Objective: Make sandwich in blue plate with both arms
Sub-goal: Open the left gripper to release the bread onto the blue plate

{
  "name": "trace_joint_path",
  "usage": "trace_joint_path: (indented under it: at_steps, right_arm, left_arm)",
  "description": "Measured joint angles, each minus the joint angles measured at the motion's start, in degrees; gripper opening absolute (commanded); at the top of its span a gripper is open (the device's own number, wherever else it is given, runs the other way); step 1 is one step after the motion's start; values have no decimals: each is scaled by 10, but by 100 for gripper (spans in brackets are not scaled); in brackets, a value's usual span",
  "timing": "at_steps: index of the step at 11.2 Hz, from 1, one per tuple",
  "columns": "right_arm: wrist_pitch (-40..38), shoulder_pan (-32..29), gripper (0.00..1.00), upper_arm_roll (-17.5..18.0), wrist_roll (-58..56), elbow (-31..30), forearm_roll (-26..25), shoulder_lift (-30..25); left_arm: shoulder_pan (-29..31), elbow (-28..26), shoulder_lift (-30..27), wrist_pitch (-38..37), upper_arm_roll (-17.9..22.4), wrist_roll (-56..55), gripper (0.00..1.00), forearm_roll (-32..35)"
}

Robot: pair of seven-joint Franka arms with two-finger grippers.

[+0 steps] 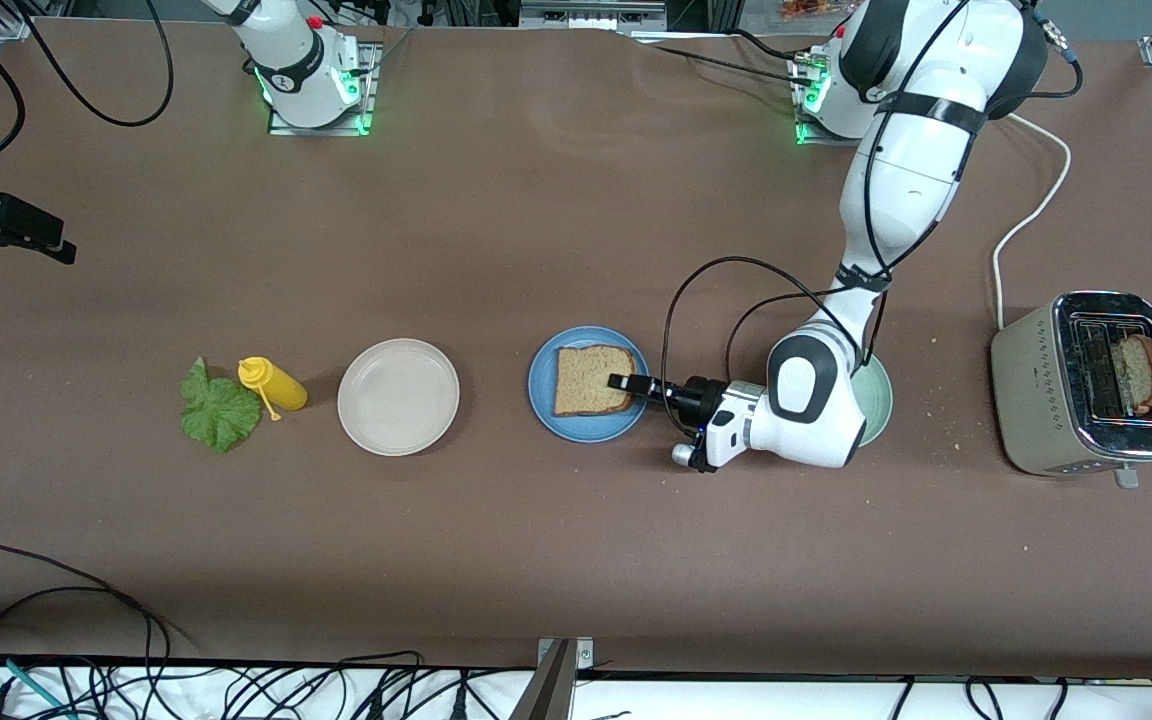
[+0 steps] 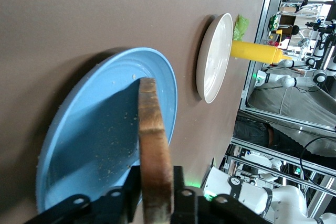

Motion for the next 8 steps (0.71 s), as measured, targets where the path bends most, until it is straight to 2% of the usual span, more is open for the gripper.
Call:
trace_joint_path:
  at_steps: [4, 8]
  right_arm:
    - [0, -2, 100, -2, 0, 0, 0, 3]
    - [-3, -3, 100, -8, -1, 0, 0, 3]
  left_arm:
    - [1, 3, -1, 0, 4, 3, 100, 1]
    - [11, 21, -48, 0, 12, 2, 100, 159]
